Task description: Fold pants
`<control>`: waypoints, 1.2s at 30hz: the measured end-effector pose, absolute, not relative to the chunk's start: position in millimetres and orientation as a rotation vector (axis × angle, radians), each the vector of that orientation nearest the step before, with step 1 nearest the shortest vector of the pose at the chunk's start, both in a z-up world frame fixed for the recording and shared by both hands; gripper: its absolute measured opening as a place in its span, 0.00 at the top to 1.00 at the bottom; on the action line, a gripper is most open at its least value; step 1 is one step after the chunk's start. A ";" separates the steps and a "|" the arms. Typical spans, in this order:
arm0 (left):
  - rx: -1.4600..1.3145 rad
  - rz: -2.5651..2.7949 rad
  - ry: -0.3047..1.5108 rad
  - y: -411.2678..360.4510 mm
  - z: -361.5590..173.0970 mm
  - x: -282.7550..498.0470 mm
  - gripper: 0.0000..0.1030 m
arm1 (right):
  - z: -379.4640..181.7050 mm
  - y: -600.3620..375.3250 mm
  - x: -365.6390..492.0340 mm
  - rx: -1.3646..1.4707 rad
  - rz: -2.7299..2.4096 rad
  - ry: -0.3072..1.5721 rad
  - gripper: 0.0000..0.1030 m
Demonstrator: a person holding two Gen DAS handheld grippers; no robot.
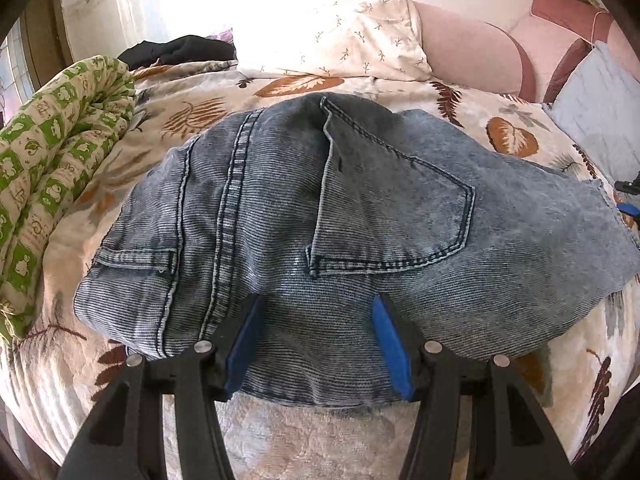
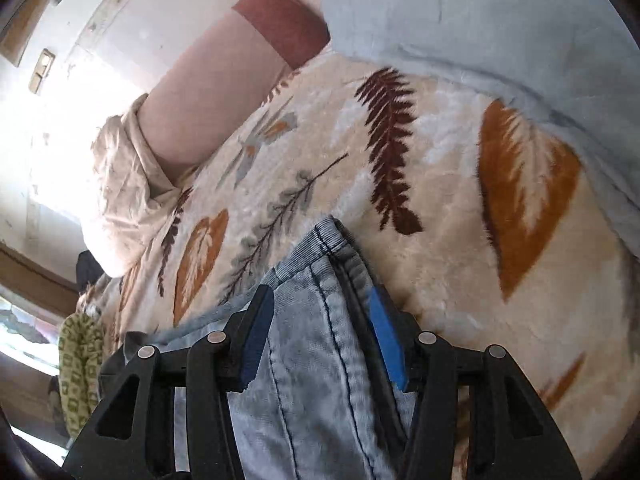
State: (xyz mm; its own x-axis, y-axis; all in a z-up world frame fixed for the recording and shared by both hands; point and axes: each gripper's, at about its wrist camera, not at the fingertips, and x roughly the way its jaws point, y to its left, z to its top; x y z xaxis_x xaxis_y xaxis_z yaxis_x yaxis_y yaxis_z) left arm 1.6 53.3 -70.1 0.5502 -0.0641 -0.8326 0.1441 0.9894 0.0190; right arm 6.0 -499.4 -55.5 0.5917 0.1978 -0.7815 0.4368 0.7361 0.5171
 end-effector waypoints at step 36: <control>0.100 -0.040 0.859 57.8 -24.2 -7.2 0.42 | -33.5 -455.8 32.0 0.471 -0.197 0.970 0.65</control>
